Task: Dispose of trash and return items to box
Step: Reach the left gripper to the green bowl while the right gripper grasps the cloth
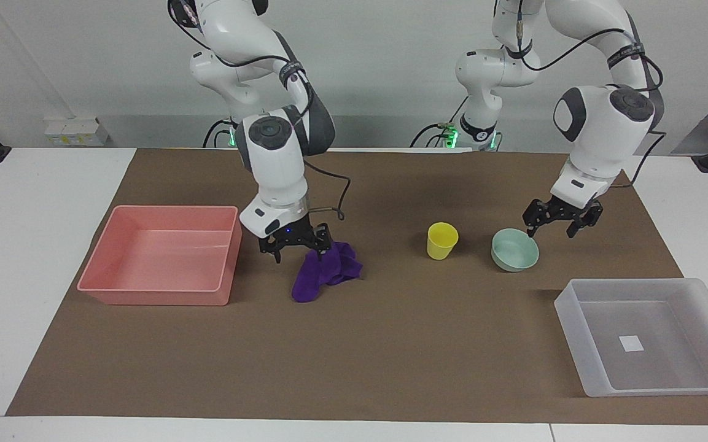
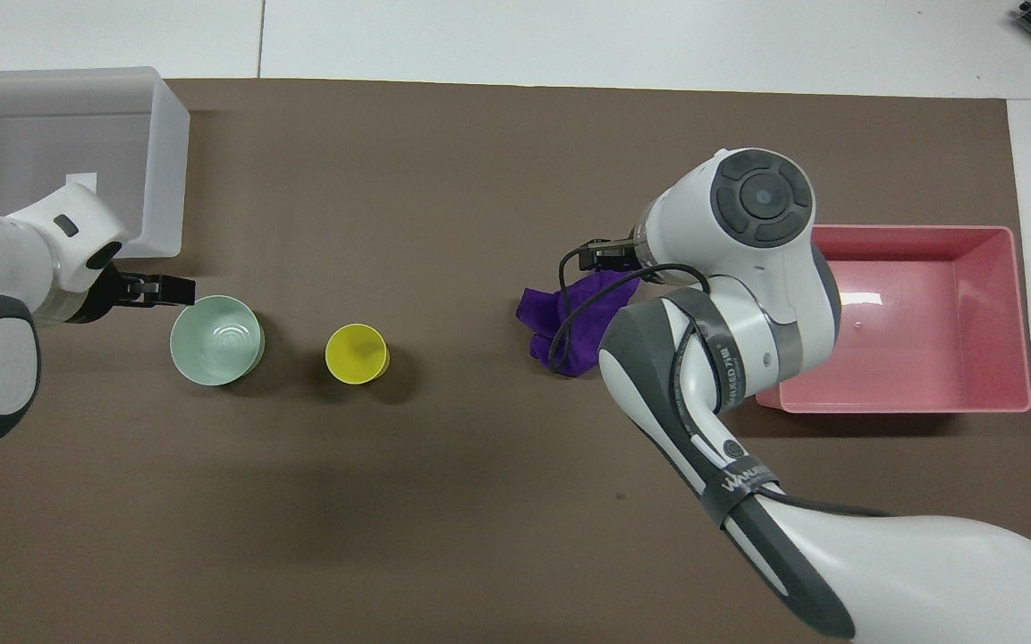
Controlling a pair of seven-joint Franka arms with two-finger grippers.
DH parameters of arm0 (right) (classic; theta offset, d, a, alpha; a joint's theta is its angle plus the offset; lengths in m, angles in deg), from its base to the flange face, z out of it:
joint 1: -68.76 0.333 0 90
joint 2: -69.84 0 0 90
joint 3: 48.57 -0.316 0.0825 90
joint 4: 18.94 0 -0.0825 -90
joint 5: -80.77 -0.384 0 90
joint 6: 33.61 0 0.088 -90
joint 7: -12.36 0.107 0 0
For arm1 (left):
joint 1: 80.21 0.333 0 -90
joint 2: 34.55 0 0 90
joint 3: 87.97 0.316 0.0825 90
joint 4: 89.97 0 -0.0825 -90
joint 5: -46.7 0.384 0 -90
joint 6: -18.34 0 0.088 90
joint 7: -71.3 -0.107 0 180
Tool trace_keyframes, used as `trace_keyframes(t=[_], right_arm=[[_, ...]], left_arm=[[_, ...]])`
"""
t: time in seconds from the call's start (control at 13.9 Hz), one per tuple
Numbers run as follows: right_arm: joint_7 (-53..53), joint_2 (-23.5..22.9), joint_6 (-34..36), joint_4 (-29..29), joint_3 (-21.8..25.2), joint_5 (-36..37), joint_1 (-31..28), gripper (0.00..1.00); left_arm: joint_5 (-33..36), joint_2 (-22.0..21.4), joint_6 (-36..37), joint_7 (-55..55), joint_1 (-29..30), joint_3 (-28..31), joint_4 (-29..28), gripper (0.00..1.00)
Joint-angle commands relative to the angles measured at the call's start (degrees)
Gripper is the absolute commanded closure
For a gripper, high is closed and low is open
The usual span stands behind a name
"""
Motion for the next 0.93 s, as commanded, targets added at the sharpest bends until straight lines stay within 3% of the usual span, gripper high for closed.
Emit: trace_keyframes(t=[0.0, 0.43, 0.5, 0.57, 0.65, 0.72, 0.79, 0.86], right_arm=[[0.7, -3.4, -3.6, -0.1, -0.2, -1.3, 0.6, 0.0], [0.6, -5.1, -10.1, 5.1, -0.2, -1.3, 2.0, 0.0], [0.9, -4.8, -12.6, 7.1, -0.3, -1.4, 2.1, 0.0], [1.4, -4.4, -13.8, 8.5, -0.4, -1.5, 2.2, 0.12], [1.4, -4.3, -13.9, 9.3, -0.7, -1.5, 2.2, 0.39], [1.6, -4.0, -13.9, 9.7, -1.0, -1.5, 2.2, 0.72], [2.6, -3.9, -13.7, 9.9, -1.2, -1.6, 2.2, 1.0], [3.6, -3.9, -13.4, 10.0, -1.2, -1.6, 2.2, 1.0]], left_arm=[[0.6, 0.7, -7.5, -0.1, 1.1, -0.4, -5.3, 0.0], [0.6, 2.1, -15.9, -1.3, 1.9, -0.4, -12.6, 0.0], [0.6, 2.3, -16.3, -1.1, 2.0, -0.4, -12.9, 0.08], [0.6, 3.3, -16.6, -0.9, 2.0, -0.4, -13.0, 0.16], [0.6, 3.9, -17.6, -1.0, 2.0, -0.5, -13.0, 0.25], [0.6, 4.8, -18.6, -0.9, 2.1, -0.4, -13.0, 0.39], [0.6, 4.9, -18.7, -1.2, 2.2, -0.4, -12.9, 0.66], [0.6, 5.0, -18.6, -1.2, 2.7, -0.4, -12.4, 0.98]])
